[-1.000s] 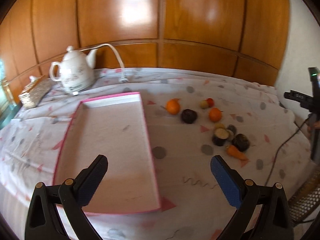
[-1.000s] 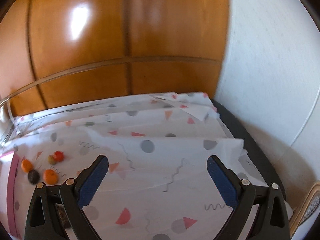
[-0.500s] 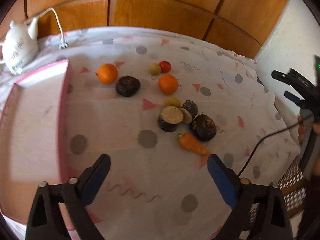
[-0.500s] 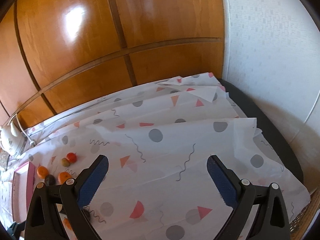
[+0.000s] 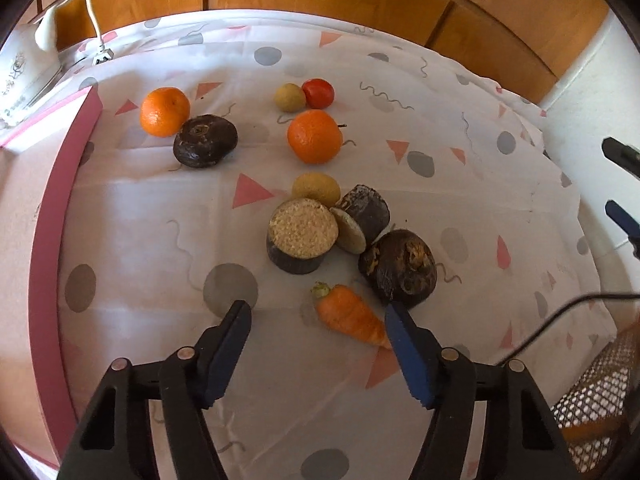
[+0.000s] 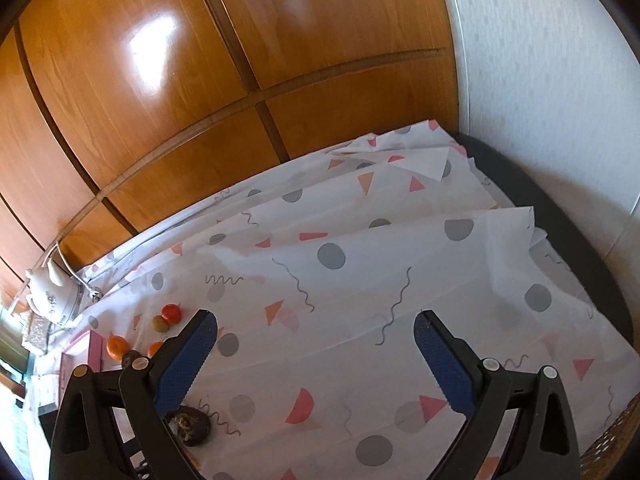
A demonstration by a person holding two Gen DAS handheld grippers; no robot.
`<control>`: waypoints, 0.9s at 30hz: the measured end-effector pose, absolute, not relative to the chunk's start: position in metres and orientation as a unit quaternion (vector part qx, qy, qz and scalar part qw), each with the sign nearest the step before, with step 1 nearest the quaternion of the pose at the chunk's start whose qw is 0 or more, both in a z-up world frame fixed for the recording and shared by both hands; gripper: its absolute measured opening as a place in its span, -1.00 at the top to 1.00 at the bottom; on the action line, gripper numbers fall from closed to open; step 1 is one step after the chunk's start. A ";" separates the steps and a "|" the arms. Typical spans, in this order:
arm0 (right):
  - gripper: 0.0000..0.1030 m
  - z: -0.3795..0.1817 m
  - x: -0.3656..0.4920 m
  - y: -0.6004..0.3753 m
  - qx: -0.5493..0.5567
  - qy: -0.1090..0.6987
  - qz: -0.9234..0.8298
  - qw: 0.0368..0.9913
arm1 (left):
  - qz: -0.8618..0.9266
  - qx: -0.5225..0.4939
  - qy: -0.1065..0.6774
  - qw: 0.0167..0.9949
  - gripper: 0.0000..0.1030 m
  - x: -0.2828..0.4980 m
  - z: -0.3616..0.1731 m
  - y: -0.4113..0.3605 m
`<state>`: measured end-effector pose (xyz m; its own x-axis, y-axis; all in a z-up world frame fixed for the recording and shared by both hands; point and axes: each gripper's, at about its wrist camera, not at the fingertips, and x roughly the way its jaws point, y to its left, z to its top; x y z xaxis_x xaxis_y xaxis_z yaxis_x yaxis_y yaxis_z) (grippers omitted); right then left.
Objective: Organize fruits
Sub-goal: 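Lower the left tool onto the orange carrot and close on it, then carry the carrot into the pink tray and open the left tool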
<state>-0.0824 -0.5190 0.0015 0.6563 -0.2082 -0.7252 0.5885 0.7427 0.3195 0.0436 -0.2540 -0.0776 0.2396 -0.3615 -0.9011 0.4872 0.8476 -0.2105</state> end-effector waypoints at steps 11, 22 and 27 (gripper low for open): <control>-0.86 -0.008 -0.070 -0.511 0.270 0.374 -0.198 0.865 | -0.307 0.083 0.535 0.783 0.37 0.033 -0.073 -0.257; -0.74 -0.022 -0.052 -0.494 0.220 0.434 -0.185 0.854 | -0.319 0.047 0.505 0.800 0.61 0.036 -0.050 -0.205; -0.74 -0.028 -0.049 -0.493 0.198 0.450 -0.207 0.846 | -0.333 0.039 0.485 0.807 0.61 0.033 -0.039 -0.190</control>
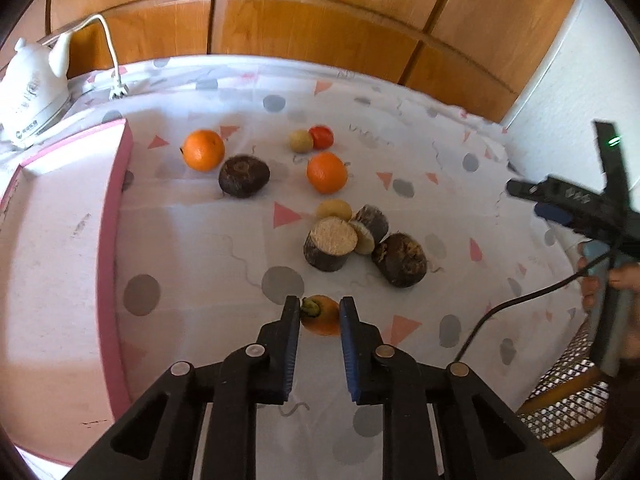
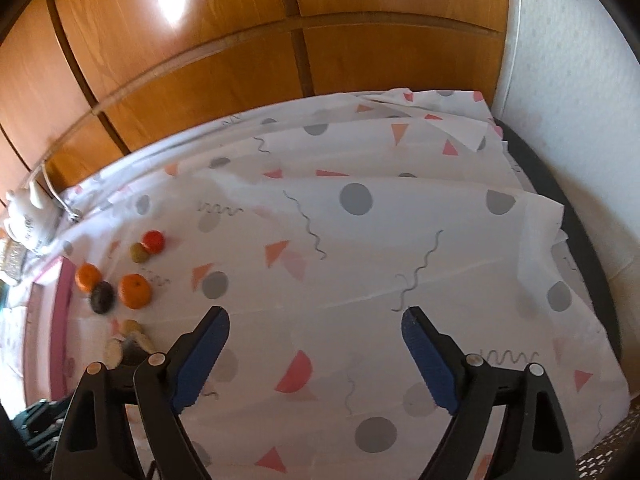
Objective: Organize fruits
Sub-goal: 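Carry the carrot into the pink tray and open the left tool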
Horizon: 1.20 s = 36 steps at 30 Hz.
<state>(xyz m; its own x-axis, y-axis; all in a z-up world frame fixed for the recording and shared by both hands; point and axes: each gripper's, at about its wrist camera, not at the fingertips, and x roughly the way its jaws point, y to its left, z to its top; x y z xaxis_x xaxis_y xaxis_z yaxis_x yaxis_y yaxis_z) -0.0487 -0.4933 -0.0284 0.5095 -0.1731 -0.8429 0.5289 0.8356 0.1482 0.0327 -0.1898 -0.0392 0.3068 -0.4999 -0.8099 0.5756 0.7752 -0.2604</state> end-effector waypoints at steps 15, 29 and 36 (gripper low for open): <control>-0.69 -0.027 -0.043 -0.488 0.179 0.442 -0.217 0.851 | -0.181 -0.079 0.447 0.872 0.61 0.084 -0.013 -0.037; -0.68 -0.018 -0.050 -0.503 0.199 0.408 -0.260 0.852 | -0.014 -0.125 0.467 0.875 0.61 0.101 -0.048 0.038; -0.59 -0.021 -0.043 -0.498 0.188 0.419 -0.249 0.853 | 0.003 -0.114 0.465 0.878 0.59 0.096 -0.050 0.037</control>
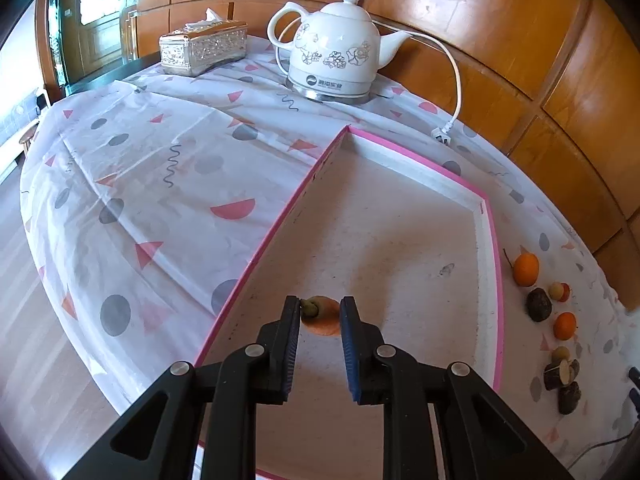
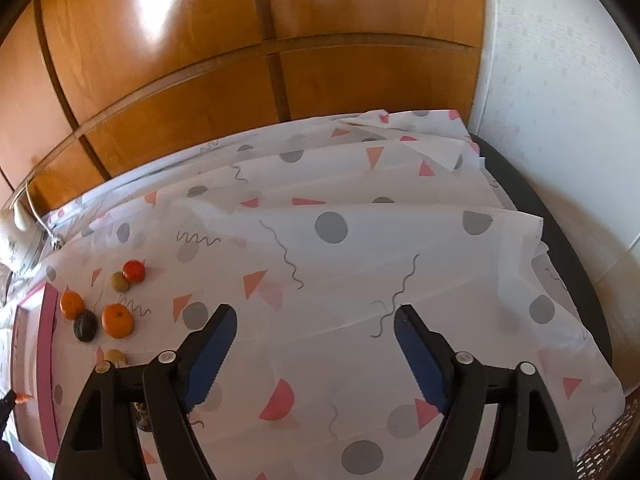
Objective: Organize fruits
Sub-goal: 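Carry the carrot into the pink tray and open the left tool, then move the right tool to the red tomato and close on it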
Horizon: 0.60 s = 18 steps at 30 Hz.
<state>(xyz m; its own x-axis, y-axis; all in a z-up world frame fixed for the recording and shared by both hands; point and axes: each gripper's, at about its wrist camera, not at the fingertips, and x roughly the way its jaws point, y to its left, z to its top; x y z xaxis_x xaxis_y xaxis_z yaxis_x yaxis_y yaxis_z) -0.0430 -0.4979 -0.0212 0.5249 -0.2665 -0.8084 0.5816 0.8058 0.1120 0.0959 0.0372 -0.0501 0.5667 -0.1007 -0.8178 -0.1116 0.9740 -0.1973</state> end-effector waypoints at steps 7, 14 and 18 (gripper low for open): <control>-0.59 -0.024 -0.044 -0.500 0.191 0.421 -0.260 0.848 | 0.019 -0.117 0.453 0.884 0.16 0.085 -0.044 0.042; -0.59 -0.027 -0.053 -0.517 0.234 0.414 -0.286 0.832 | 0.043 -0.125 0.437 0.890 -0.11 0.074 -0.035 0.048; -0.59 -0.032 -0.064 -0.532 0.281 0.406 -0.307 0.814 | 0.057 -0.133 0.422 0.895 -0.31 0.068 -0.028 0.055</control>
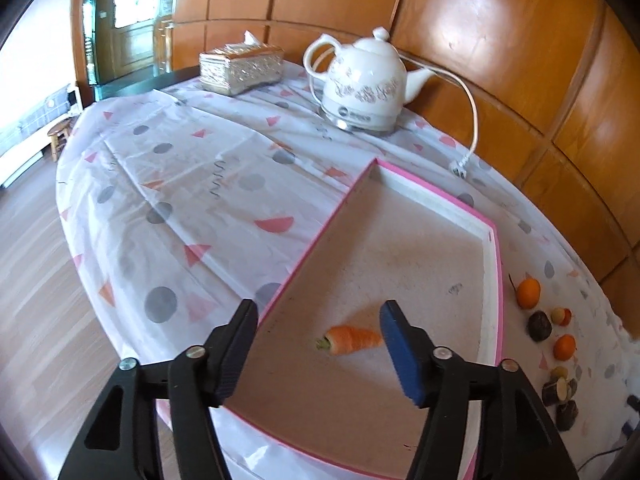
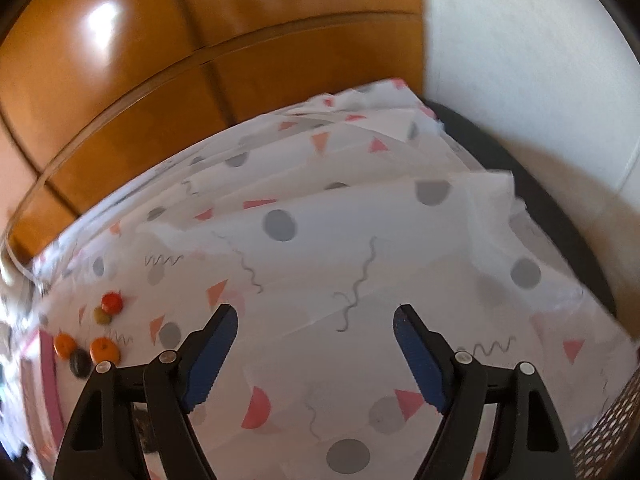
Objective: Organize fruits
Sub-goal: 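Move the right tool to the red tomato and close on it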
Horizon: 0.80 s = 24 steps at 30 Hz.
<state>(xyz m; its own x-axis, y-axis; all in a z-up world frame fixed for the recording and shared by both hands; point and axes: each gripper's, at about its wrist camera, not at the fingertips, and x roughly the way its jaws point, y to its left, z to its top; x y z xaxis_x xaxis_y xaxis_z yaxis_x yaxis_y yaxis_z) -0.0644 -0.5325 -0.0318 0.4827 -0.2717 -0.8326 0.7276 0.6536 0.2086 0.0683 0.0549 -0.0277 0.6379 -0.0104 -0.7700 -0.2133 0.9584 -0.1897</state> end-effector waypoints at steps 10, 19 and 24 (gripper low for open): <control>-0.42 -0.029 -0.053 -0.509 0.262 0.414 -0.248 0.836 | 0.060 -0.141 0.411 0.899 -0.38 0.062 -0.024 0.070; -0.09 -0.023 -0.008 -0.461 0.238 0.432 -0.166 0.854 | 0.083 -0.166 0.403 0.896 -0.38 0.054 -0.023 0.103; 0.06 -0.024 0.036 -0.433 0.228 0.443 -0.119 0.859 | 0.099 -0.180 0.401 0.893 -0.39 0.050 -0.024 0.121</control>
<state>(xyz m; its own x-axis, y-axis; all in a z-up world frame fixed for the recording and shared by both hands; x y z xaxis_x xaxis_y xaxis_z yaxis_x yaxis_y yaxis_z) 0.0356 -0.4326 -0.0236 0.5795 -0.0025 -0.8150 0.4060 0.8680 0.2860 0.0497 0.1207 -0.0236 0.6594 0.0317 -0.7511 -0.3203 0.9158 -0.2425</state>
